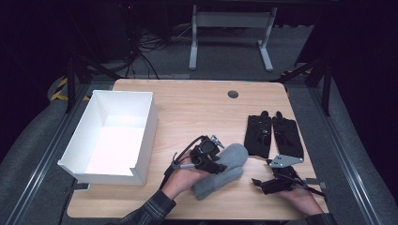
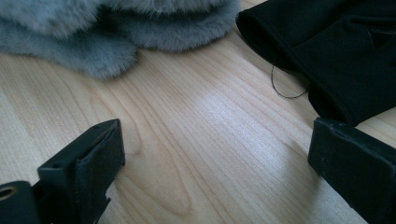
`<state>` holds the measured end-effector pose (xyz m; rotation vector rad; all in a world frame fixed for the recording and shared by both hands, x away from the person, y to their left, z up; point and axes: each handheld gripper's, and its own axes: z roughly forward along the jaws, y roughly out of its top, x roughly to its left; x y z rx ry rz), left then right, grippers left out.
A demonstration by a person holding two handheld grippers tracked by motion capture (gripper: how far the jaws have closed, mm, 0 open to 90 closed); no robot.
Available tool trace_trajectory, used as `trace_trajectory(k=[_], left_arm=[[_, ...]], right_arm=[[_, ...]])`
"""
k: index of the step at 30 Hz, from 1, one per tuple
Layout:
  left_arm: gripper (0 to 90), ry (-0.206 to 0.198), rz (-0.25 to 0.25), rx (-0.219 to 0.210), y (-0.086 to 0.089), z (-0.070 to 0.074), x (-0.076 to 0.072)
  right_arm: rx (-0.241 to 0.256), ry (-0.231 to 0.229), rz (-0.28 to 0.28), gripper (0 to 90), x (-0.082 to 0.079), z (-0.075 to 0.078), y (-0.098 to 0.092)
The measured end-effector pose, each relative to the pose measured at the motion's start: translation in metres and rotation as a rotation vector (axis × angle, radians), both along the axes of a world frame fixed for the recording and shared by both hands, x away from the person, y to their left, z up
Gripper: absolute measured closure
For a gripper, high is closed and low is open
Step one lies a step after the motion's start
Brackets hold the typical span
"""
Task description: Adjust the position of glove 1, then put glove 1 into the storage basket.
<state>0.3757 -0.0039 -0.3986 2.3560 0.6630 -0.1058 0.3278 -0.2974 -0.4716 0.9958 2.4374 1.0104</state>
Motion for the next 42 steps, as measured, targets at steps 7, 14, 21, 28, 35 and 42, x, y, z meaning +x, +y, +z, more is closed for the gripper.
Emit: trace_trajectory(k=[7, 14, 21, 28, 35, 42], left_arm=[[35.0, -0.067, -0.052, -0.05, 0.007, 0.015, 0.015], [16.2, -0.067, -0.084, -0.025, -0.008, 0.003, 0.035], [14.4, -0.05, -0.113, 0.062, -0.026, -0.018, 0.037], [11.5, -0.007, -0.128, 0.128, -0.033, -0.038, 0.039], [12.5, 0.02, -0.14, 0.13, -0.035, -0.048, 0.041], [26.1, 0.012, -0.167, 0.124, -0.033, -0.046, 0.038]], right_arm=[[0.0, 0.0, 0.0, 4.0, 0.0, 0.0, 0.0], [0.0, 0.0, 0.0, 4.0, 0.0, 0.0, 0.0], [0.0, 0.0, 0.001, 4.0, 0.0, 0.0, 0.0], [0.0, 0.0, 0.001, 4.0, 0.0, 0.0, 0.0], [-0.001, -0.001, 0.001, 4.0, 0.0, 0.0, 0.0], [0.0, -0.001, 0.001, 4.0, 0.0, 0.0, 0.0]])
